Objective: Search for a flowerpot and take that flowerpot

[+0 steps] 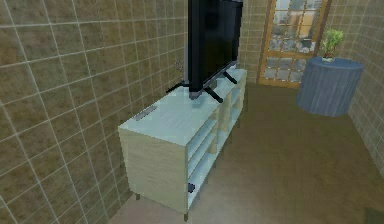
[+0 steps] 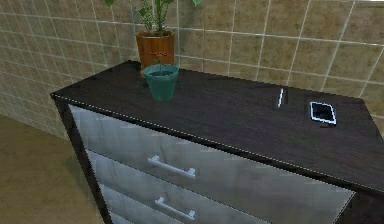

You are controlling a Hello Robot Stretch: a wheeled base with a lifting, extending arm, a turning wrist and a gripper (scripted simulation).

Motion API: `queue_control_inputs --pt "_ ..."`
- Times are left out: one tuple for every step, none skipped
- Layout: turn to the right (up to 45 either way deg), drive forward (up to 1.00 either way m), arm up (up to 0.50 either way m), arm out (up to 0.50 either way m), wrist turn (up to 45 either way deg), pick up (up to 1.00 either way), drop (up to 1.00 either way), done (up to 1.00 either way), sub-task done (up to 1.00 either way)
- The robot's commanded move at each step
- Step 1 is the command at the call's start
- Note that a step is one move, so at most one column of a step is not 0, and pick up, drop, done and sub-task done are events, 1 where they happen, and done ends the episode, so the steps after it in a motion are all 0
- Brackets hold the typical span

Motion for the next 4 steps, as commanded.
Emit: queue_control_inputs --pt "0.0 0.00 0.50 0.00 0.0 0.00 0.00 0.00 0.00" --pt "0.0 0.00 0.38 0.00 0.0 0.00 0.00 0.00 0.00" --pt "0.0 0.00 0.00 0.42 0.0 0.00 0.00 0.00 0.00" --pt "0.0 0.00 0.00 0.00 45.0 0.00 0.00 0.00 0.00"
